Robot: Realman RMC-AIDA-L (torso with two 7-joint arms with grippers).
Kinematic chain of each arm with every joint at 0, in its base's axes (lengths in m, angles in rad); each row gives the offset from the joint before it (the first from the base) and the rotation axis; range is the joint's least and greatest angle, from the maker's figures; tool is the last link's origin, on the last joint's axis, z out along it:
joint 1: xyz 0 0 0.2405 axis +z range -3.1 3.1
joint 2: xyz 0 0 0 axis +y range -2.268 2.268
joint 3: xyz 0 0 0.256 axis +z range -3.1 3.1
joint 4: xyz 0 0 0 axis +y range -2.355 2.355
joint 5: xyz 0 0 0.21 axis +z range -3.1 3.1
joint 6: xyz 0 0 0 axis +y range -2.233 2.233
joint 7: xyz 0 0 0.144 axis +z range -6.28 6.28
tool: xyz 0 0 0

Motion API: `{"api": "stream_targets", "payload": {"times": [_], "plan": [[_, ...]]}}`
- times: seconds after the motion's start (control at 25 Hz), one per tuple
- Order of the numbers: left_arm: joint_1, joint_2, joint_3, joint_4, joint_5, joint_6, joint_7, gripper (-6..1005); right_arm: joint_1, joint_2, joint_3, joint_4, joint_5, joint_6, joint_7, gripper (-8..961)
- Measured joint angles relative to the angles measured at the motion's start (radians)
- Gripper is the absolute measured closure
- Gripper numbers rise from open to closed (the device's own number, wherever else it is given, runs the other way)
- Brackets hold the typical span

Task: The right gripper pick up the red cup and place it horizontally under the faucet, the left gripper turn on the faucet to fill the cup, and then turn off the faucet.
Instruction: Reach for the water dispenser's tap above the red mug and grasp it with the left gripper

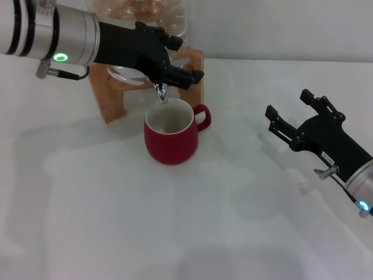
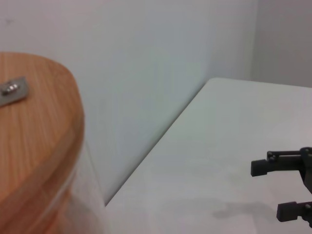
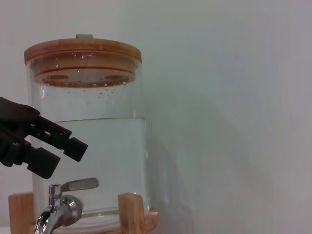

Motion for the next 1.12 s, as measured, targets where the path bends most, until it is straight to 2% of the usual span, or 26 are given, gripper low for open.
{"api": "stream_targets", "payload": {"times": [0.4,0.64,1.12], "plan": [[-0.006,-0.004,0.004,-0.010,0.014,0.015,0.021,125,0.000,0.000,-0.002,0.001,-0.001,0.001,0.000,93],[-0.011,-0.013,0.006,-0.017,0.043,0.033,0.037,125,0.000,0.000,-0.002,0.001,-0.001,0.001,0.000,93],[-0.051,-0.023,0.006,-0.055,0.078,0.051,0.064,125,0.000,0.000,-0.002,0.003,0.004,-0.001,0.000,93]]}}
